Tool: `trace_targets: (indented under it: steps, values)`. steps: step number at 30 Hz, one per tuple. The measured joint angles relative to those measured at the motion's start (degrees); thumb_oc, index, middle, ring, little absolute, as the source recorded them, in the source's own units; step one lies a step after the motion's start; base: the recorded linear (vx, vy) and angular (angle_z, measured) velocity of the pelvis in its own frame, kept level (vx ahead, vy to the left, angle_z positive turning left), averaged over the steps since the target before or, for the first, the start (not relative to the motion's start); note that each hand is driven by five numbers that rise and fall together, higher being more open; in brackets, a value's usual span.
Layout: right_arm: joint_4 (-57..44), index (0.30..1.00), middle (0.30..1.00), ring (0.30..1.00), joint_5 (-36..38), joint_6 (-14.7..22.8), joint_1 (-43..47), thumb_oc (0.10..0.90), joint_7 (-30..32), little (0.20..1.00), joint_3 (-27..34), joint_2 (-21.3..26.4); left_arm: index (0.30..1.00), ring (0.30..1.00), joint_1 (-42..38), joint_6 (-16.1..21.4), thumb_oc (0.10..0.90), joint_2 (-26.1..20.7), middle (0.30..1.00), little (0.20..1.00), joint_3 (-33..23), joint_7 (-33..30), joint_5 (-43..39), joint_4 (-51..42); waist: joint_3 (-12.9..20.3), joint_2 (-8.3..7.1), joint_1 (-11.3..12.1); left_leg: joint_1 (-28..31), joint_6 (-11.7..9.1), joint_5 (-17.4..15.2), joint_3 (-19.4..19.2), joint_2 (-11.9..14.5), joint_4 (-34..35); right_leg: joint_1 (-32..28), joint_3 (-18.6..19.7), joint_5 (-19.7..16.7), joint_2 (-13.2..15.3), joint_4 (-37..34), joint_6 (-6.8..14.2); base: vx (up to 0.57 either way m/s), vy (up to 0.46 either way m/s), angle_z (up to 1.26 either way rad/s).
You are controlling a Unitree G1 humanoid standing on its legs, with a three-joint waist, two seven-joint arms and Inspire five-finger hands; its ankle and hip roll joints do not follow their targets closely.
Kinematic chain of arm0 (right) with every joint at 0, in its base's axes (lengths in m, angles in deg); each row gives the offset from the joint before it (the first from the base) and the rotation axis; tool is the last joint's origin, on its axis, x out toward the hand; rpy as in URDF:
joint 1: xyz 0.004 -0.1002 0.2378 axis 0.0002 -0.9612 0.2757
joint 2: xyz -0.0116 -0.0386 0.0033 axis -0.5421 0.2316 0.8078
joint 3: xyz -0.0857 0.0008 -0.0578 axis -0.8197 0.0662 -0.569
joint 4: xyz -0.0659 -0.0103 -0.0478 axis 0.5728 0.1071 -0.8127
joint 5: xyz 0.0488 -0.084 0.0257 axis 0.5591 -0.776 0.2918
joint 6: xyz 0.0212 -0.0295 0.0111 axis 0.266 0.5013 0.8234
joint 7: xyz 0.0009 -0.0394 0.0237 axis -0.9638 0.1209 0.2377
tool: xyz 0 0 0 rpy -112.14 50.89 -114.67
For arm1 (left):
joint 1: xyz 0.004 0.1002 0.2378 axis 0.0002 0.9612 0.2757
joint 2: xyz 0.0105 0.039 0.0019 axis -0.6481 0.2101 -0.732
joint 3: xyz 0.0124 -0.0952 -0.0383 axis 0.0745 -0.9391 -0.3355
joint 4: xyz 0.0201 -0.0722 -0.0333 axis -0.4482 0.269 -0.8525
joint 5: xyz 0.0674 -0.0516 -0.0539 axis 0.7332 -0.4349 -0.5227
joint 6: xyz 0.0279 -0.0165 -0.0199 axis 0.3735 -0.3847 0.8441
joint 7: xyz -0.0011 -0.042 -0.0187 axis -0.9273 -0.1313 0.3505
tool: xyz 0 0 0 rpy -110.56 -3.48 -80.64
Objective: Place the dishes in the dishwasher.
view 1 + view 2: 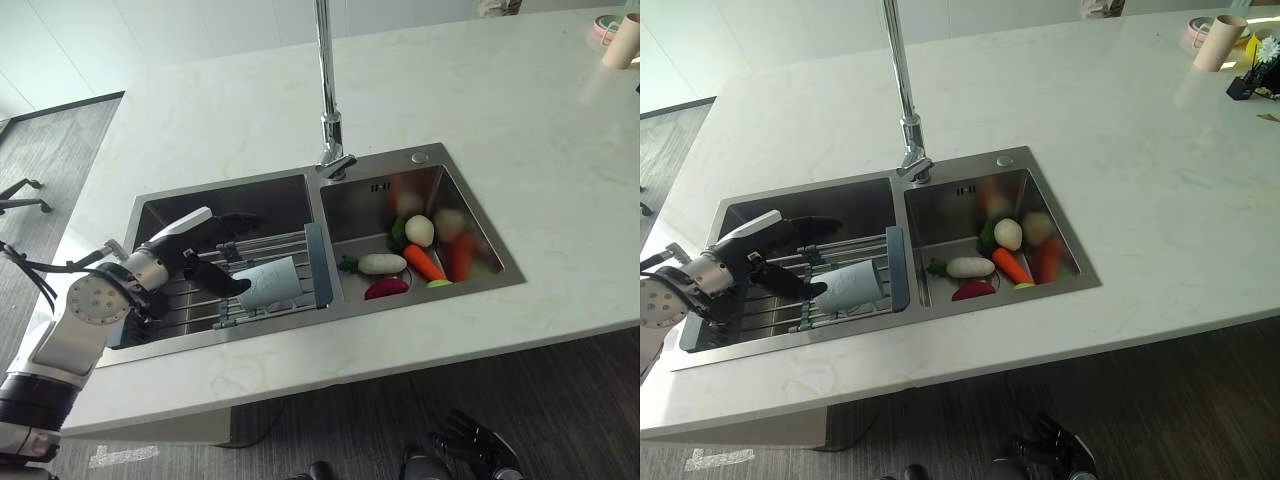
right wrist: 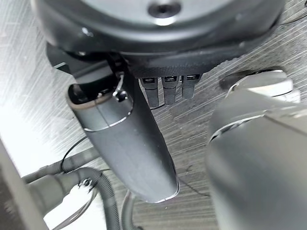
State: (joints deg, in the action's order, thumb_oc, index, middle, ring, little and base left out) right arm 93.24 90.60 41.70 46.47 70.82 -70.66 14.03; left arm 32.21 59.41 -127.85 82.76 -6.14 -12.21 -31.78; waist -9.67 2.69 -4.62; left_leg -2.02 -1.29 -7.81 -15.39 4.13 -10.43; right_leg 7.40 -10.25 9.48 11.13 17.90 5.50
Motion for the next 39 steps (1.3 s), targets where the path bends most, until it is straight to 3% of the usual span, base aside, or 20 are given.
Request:
trace_targets:
  steps: [12,30,39]
  values:
    - [1.3,0.900,0.900,0.900,0.0,0.2,0.0,0.800,0.5,0.900,0.6,0.0,0.900,0.900,0.5,-2.9,0.800,0.0,0.900,0.900,0.0,2.1,-2.2,0.0,-0.1,0.14,-0.2,0.2,0.0,0.0,-0.1,0.0,0.0,0.0,0.1,0.0,0.0,-0.1,0.0,0.00,0.000,0.00]
    - [1.3,0.900,0.900,0.900,0.0,0.9,0.0,0.800,0.5,0.900,0.6,0.1,0.900,0.900,0.6,-3.3,0.800,0.0,0.900,0.900,0.2,6.3,-2.2,-2.4,-0.5,1.34,-0.2,0.3,0.0,0.0,-0.2,-0.1,0.0,0.0,0.3,0.0,0.1,0.1,0.0,0.00,0.000,0.00]
    - [1.2,0.900,0.900,0.900,0.1,1.0,-0.1,0.800,0.9,0.900,0.6,0.1,0.900,0.900,0.5,-4.5,0.800,0.0,0.900,0.900,4.0,6.6,-2.1,-1.5,-0.5,1.40,-1.7,0.7,0.0,0.0,-0.6,-0.1,0.0,0.1,0.7,0.0,0.0,0.3,0.0,0.00,-0.002,-0.02]
